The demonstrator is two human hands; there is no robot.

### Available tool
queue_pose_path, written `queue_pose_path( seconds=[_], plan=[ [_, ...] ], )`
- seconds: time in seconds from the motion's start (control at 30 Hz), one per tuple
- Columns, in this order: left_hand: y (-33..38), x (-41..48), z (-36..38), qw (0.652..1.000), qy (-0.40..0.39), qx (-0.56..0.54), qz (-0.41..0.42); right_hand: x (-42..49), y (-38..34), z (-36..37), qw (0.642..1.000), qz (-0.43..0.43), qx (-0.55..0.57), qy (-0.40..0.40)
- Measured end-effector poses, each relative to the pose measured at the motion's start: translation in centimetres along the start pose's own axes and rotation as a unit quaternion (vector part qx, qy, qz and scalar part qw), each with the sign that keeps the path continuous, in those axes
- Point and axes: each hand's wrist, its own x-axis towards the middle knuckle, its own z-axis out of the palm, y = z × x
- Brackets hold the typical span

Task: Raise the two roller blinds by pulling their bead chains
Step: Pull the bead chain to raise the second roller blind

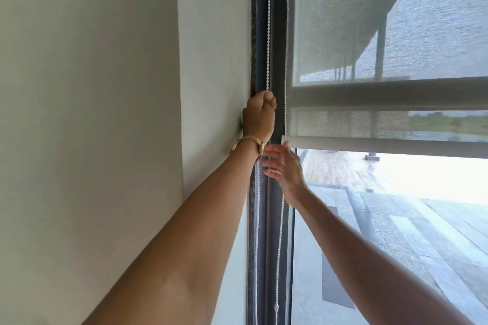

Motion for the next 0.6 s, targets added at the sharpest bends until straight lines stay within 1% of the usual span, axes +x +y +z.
queue_pose_path(
  seconds=[0.07, 0.13, 0.2, 0.3, 0.4, 0.53, 0.6],
  plan=[
    [-1.0, -1.1, 0.0, 1.0, -0.002, 0.002, -0.017, 1.3, -1.9, 1.0, 0.999, -0.023, 0.022, -0.003],
    [-2.4, -2.2, 0.1, 0.999, -0.01, -0.021, -0.033, 2.6, -3.5, 1.9, 0.998, -0.055, 0.027, -0.012],
    [-3.4, -3.3, 0.4, 0.998, -0.019, -0.04, -0.038, 3.9, -4.9, 2.5, 0.997, -0.071, 0.017, -0.009],
    [-4.3, -5.0, 1.0, 0.998, -0.022, -0.056, -0.022, 5.2, -7.2, 3.3, 0.996, -0.085, 0.0, -0.023],
    [-5.1, -6.7, 1.5, 0.998, -0.03, -0.05, -0.024, 6.3, -9.5, 3.8, 0.993, -0.108, -0.04, -0.036],
    [-6.2, -8.5, 2.0, 0.998, -0.047, -0.035, -0.039, 7.4, -12.4, 3.7, 0.993, -0.11, -0.029, -0.024],
    [-6.7, -9.1, 2.2, 0.997, -0.05, -0.033, -0.044, 7.9, -13.7, 3.4, 0.995, -0.1, -0.001, -0.021]
  ],
)
